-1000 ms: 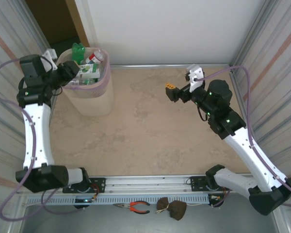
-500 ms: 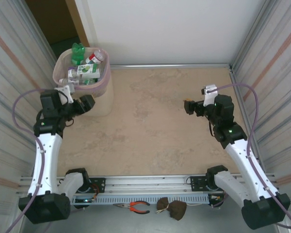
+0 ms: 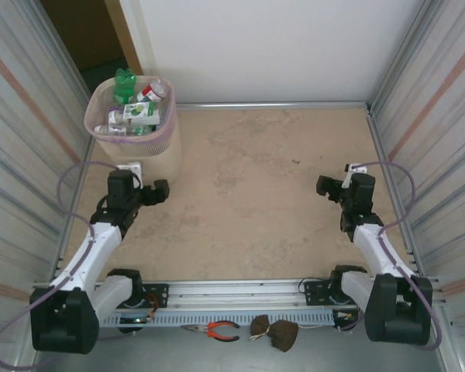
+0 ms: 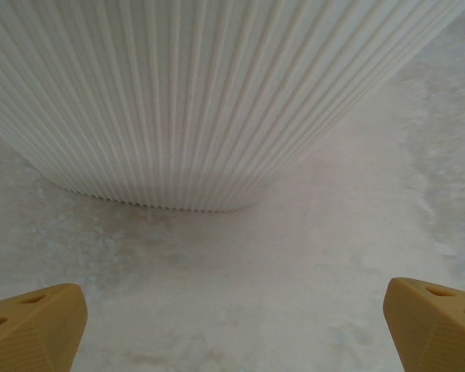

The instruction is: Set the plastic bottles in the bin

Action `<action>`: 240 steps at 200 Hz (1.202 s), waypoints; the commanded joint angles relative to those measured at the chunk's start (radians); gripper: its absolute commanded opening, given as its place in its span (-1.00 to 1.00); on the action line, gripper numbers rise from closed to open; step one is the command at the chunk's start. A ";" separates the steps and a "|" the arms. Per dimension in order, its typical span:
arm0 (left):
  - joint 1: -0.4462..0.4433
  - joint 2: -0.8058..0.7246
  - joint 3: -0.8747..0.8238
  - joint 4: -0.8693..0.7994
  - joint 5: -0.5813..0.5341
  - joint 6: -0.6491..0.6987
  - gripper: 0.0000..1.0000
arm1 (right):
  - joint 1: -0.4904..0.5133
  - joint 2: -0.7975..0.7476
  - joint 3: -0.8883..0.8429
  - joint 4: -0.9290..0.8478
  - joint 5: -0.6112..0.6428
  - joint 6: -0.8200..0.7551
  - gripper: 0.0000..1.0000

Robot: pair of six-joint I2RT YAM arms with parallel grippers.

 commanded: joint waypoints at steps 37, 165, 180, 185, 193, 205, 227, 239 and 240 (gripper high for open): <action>-0.018 0.154 -0.161 0.560 -0.091 0.300 0.97 | -0.001 0.221 -0.069 0.428 0.083 0.008 0.99; 0.112 0.529 -0.126 0.918 0.201 0.284 0.97 | 0.041 0.514 -0.002 0.642 0.011 -0.087 0.98; 0.111 0.525 -0.122 0.904 0.198 0.283 0.97 | 0.041 0.511 -0.002 0.637 0.011 -0.086 0.98; 0.109 0.524 -0.122 0.904 0.187 0.282 0.97 | 0.042 0.510 -0.003 0.638 0.011 -0.087 0.98; 0.106 0.532 -0.121 0.911 0.158 0.271 0.97 | 0.043 0.510 -0.002 0.635 0.012 -0.088 0.98; 0.100 0.523 -0.120 0.893 0.131 0.270 0.97 | 0.043 0.510 -0.003 0.634 0.013 -0.087 0.98; 0.096 0.522 -0.123 0.902 0.122 0.272 0.97 | 0.039 0.510 0.000 0.630 0.005 -0.086 0.98; 0.094 0.523 -0.122 0.901 0.115 0.271 0.97 | 0.040 0.510 0.000 0.631 0.006 -0.086 0.98; 0.094 0.522 -0.122 0.900 0.115 0.271 0.97 | 0.040 0.511 0.000 0.632 0.007 -0.086 0.99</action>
